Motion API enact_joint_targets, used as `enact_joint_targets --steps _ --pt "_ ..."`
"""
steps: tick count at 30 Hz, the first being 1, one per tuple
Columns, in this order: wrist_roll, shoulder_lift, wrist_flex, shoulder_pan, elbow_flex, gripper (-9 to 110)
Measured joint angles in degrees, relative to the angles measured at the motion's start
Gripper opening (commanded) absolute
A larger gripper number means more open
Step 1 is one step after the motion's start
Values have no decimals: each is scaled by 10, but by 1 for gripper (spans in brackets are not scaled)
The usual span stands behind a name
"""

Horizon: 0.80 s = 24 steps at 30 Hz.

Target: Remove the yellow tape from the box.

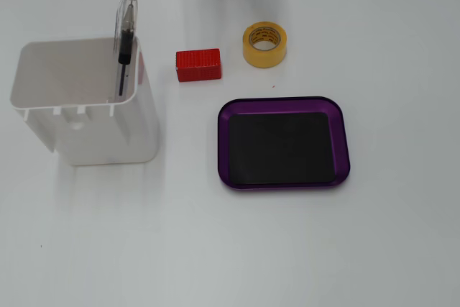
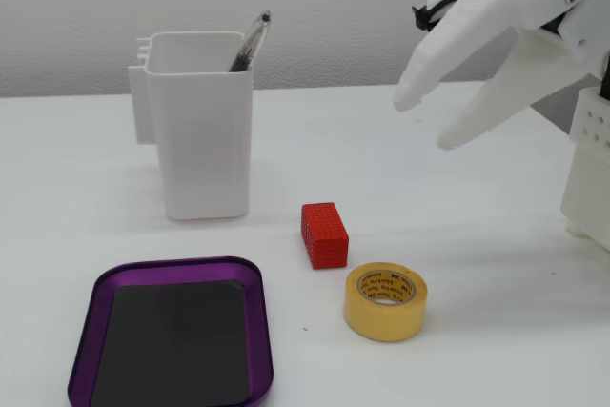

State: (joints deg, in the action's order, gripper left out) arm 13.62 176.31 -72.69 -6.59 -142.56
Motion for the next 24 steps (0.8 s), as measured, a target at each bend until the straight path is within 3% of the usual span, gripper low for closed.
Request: enact_joint_targets --steps 6,15,24 --pt "4 156 0 47 -127 16" --pt "-119 159 0 72 -255 15" --pt "-129 159 1 76 -309 15"
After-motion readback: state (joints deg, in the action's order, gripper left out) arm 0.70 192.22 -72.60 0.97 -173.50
